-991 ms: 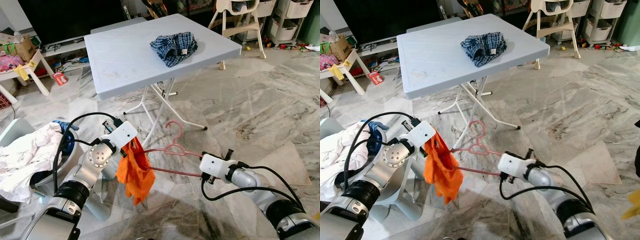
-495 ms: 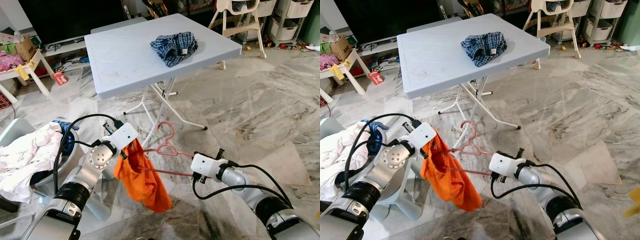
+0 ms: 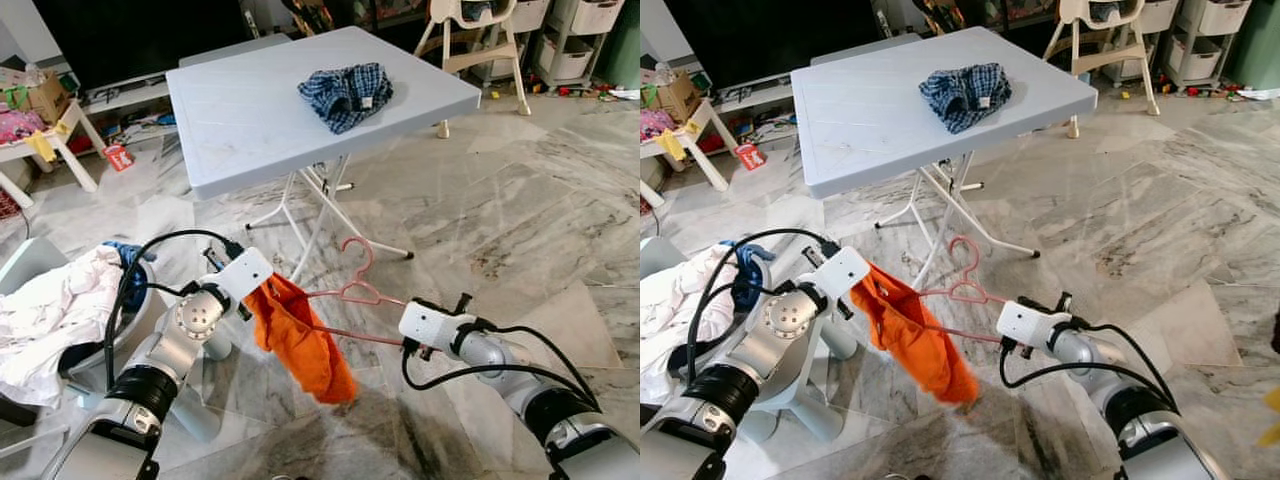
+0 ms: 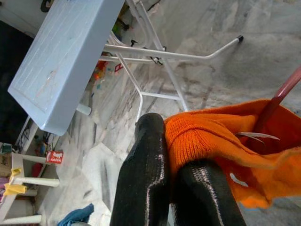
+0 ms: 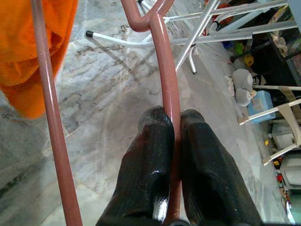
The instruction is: Hang hanger
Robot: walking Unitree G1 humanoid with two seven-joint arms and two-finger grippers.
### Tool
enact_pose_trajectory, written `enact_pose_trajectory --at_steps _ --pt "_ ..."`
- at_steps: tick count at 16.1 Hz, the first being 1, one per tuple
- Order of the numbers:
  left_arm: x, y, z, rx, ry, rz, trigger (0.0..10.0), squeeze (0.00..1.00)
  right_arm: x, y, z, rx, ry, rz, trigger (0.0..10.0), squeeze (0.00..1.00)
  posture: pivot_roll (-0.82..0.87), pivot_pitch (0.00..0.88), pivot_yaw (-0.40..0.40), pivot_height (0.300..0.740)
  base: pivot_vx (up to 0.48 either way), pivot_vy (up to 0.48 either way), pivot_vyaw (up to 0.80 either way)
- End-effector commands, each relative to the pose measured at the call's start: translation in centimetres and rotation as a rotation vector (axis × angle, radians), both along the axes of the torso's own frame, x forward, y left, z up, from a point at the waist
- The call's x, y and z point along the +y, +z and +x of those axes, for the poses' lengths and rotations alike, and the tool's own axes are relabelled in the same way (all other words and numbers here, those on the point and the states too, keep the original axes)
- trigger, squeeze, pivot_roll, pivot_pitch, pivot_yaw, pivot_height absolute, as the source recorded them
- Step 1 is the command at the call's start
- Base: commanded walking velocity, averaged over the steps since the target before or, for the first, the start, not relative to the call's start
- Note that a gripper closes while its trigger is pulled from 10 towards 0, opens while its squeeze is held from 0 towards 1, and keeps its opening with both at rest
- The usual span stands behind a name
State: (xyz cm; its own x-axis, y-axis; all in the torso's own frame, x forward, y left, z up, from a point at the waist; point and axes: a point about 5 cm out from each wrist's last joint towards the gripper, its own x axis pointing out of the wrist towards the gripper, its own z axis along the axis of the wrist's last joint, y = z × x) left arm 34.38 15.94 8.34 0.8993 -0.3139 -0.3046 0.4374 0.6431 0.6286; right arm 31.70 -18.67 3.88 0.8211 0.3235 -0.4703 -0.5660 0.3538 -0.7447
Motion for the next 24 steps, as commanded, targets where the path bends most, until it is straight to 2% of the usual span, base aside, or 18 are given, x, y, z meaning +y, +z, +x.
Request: enact_pose_trajectory --at_steps 1,2,5,8,12,14,15,16,18,20,22,24 --pt "0.9 0.8 0.3 -0.026 0.025 0.005 10.0 0.0 0.2 0.5 0.5 -0.013 -0.004 0.01 10.0 0.0 -0.09 0.0 0.163 0.74 0.0 0.0 0.0" --pt "0.8 0.8 0.3 -0.028 0.023 0.001 10.0 0.0 0.2 0.5 0.5 -0.011 -0.004 0.014 10.0 0.0 -0.09 0.0 0.162 0.74 0.0 0.0 0.0" --pt "-0.5 1.3 0.3 -0.045 -0.012 -0.032 10.0 0.0 1.9 -0.2 0.1 0.016 0.037 0.038 10.0 0.0 -0.08 0.0 0.163 0.74 0.0 0.0 0.0" --pt "-2.1 1.0 -0.4 -0.03 -0.061 -0.071 10.0 0.0 3.1 -0.2 0.3 0.014 0.047 0.062 10.0 0.0 -0.08 0.0 0.163 0.74 0.0 0.0 0.0" --pt "-3.6 0.2 -1.1 -0.004 -0.095 -0.088 10.0 0.0 3.5 -0.2 0.3 0.016 0.057 0.08 10.0 0.0 -0.08 0.0 0.161 0.74 0.0 0.0 0.0" --pt "-3.8 0.5 -0.9 -0.006 -0.097 -0.093 10.0 0.0 3.4 -0.2 0.2 0.028 0.04 0.113 10.0 0.0 -0.08 0.0 0.16 0.74 0.0 0.0 0.0" --pt "-4.1 1.0 -0.6 -0.023 -0.099 -0.097 10.0 0.0 3.4 -0.4 0.2 0.042 -0.006 0.158 10.0 0.0 -0.08 0.0 0.162 0.74 0.0 0.0 0.0" --pt "-4.1 1.2 -0.5 -0.027 -0.097 -0.097 10.0 0.0 3.5 -0.4 0.2 0.046 -0.019 0.169 10.0 0.0 -0.08 0.0 0.164 0.74 0.0 0.0 0.0" --pt "-2.8 1.2 -0.3 -0.041 -0.048 -0.07 10.0 0.0 3.1 -0.6 0.2 0.063 -0.078 0.203 10.0 0.0 -0.09 0.0 0.166 0.74 0.0 0.0 0.0" --pt "-1.0 1.0 -0.2 -0.036 -0.003 -0.042 10.0 0.0 1.7 -0.8 0.2 0.081 -0.155 0.209 10.0 0.0 -0.08 0.0 0.166 0.74 0.0 0.0 0.0" --pt "-0.2 1.1 -0.1 -0.04 0.021 -0.023 10.0 0.0 0.9 -0.8 0.1 0.092 -0.182 0.212 10.0 0.0 -0.08 0.0 0.162 0.74 0.0 0.0 0.0" --pt "0.7 1.3 0.2 -0.05 0.053 -0.002 10.0 0.0 -0.7 -0.9 -0.1 0.111 -0.227 0.2 10.0 0.0 -0.08 0.0 0.158 0.74 0.0 0.0 0.0"
